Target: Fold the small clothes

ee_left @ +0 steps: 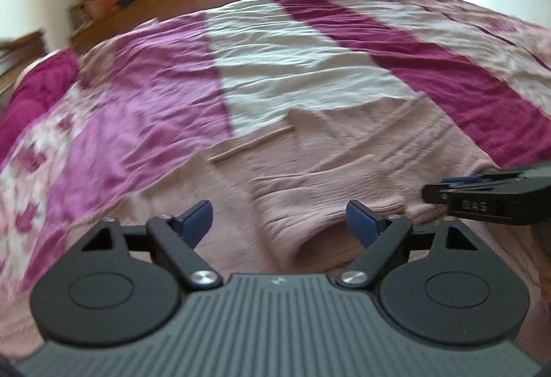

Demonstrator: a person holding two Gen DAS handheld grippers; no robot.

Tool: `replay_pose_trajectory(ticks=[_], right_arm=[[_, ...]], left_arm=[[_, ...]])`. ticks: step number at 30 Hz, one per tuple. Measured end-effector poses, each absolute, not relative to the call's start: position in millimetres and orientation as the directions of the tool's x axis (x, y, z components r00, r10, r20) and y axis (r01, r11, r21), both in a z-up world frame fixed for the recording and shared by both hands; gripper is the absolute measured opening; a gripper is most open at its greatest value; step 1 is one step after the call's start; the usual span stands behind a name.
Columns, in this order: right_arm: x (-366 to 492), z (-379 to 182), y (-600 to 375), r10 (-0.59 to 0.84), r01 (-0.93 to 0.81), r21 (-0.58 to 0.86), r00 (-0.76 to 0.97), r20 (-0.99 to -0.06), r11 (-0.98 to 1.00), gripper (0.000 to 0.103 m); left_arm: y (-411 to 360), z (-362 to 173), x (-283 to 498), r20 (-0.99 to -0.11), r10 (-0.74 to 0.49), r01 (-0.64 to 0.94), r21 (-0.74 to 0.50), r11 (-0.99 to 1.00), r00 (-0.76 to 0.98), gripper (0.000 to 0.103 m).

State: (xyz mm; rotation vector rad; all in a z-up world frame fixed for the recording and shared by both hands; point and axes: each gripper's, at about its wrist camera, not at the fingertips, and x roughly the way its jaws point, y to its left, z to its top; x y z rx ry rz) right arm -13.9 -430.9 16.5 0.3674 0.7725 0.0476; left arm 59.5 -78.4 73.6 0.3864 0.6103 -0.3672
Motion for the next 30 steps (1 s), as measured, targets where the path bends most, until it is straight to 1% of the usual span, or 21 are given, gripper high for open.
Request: replay_pose_trajectory(ticks=[5, 8, 12, 13, 14, 15, 16, 17, 18, 19, 20, 21, 25, 27, 30], right_arm=[[-12, 11, -435, 0.2, 0.089, 0.376, 0.721, -0.663, 0.922, 0.03], [-12, 9, -436, 0.207, 0.082, 0.379, 0.723, -0.659, 0.922, 0.03], [-11, 7, -435, 0.209, 0.076, 0.379, 0.726, -0.655, 0.922, 0.03], [-12, 7, -435, 0.208, 0.077, 0.379, 0.727, -0.655, 0.922, 0.03], [-12, 7, -435, 0.208, 0.077, 0.379, 0.727, -0.655, 0.922, 0.03], [-12, 7, -435, 0.208, 0.077, 0.378, 0.727, -0.654, 0.923, 0.03], [-11, 7, -435, 0.208, 0.076, 0.378, 0.727, -0.654, 0.923, 0.03], [-12, 7, -436, 0.209, 0.076, 0.379, 0.727, -0.654, 0.922, 0.03], [-11, 7, -436, 0.21, 0.076, 0.38, 0.727, -0.654, 0.922, 0.03], [-11, 7, -435, 0.21, 0.077, 0.381, 0.727, -0.654, 0.922, 0.03], [-12, 7, -435, 0.209, 0.077, 0.38, 0.727, -0.654, 0.922, 0.03], [-12, 7, -435, 0.209, 0.076, 0.379, 0.727, -0.654, 0.922, 0.03], [-12, 7, -435, 0.207, 0.077, 0.378, 0.727, -0.654, 0.923, 0.03], [-11, 7, -435, 0.207, 0.077, 0.378, 0.727, -0.654, 0.922, 0.03], [-11, 6, -435, 0.208, 0.076, 0.378, 0.727, -0.654, 0.922, 0.03]], left_arm=[[-102, 51, 63, -0.648, -0.244, 0.535, 0.298, 0.791, 0.721, 0.085], [-110, 38, 64, -0.66, -0.237, 0.566, 0.341, 0.751, 0.713, 0.081], [-119, 23, 64, -0.637, -0.218, 0.576, 0.43, 0.696, 0.739, 0.073], [-121, 22, 65, -0.635, -0.217, 0.578, 0.441, 0.686, 0.742, 0.068], [-122, 20, 66, -0.635, -0.219, 0.584, 0.447, 0.678, 0.741, 0.065], [-123, 18, 66, -0.639, -0.224, 0.592, 0.446, 0.671, 0.736, 0.057], [-124, 16, 67, -0.645, -0.229, 0.601, 0.443, 0.666, 0.729, 0.045], [-125, 15, 68, -0.652, -0.233, 0.609, 0.437, 0.661, 0.721, 0.038], [-125, 14, 69, -0.658, -0.24, 0.616, 0.427, 0.662, 0.713, 0.024], [-125, 14, 70, -0.659, -0.244, 0.615, 0.417, 0.669, 0.712, 0.018], [-124, 15, 70, -0.656, -0.245, 0.609, 0.409, 0.68, 0.714, 0.016], [-121, 17, 71, -0.651, -0.247, 0.598, 0.394, 0.698, 0.718, 0.012], [-102, 38, 79, -0.616, -0.255, 0.523, 0.303, 0.797, 0.745, 0.011], [-85, 51, 85, -0.59, -0.238, 0.453, 0.248, 0.856, 0.771, 0.011], [-57, 66, 94, -0.577, -0.202, 0.348, 0.154, 0.925, 0.791, 0.011]])
